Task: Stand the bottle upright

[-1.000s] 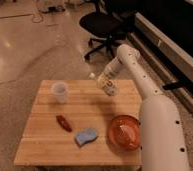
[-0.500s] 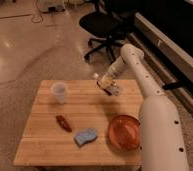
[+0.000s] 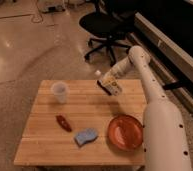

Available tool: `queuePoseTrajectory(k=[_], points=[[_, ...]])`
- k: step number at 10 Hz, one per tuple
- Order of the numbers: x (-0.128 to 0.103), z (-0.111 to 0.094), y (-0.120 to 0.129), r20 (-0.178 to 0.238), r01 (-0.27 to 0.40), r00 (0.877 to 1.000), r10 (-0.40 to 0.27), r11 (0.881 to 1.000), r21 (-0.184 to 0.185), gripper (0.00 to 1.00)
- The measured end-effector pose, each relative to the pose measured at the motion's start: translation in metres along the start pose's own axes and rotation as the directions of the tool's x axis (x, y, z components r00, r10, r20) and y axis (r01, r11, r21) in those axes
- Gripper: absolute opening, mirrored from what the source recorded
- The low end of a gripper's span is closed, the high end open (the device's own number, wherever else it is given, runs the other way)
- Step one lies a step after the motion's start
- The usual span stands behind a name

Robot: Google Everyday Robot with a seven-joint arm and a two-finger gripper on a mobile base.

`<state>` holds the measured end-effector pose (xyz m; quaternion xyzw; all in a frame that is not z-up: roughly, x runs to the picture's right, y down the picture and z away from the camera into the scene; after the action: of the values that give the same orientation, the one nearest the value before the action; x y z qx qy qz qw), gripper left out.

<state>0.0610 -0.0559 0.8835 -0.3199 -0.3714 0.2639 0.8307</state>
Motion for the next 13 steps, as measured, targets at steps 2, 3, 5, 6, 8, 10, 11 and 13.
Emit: queuePoseTrajectory(k=[2, 3, 5, 6, 8, 10, 11, 13], points=[[-0.004, 0.0, 0.006, 0.066, 0.04, 0.997, -0.041, 0.999, 0.027, 0.0], [-0.004, -0.002, 0.01, 0.091, 0.068, 0.993, -0.073, 0.996, 0.05, 0.0], [-0.009, 0.002, 0.018, 0.138, 0.133, 0.98, -0.142, 0.988, 0.072, 0.0], [-0.01, 0.003, 0.02, 0.16, 0.148, 0.975, -0.158, 0.986, 0.072, 0.0], [-0.011, 0.008, 0.025, 0.234, 0.174, 0.955, -0.183, 0.983, 0.062, 0.0], [-0.014, 0.014, 0.023, 0.322, 0.195, 0.926, -0.197, 0.98, 0.036, 0.0], [-0.015, 0.016, 0.022, 0.364, 0.209, 0.909, -0.202, 0.978, 0.02, 0.0], [-0.018, 0.021, 0.024, 0.434, 0.227, 0.879, -0.198, 0.974, -0.017, 0.0]])
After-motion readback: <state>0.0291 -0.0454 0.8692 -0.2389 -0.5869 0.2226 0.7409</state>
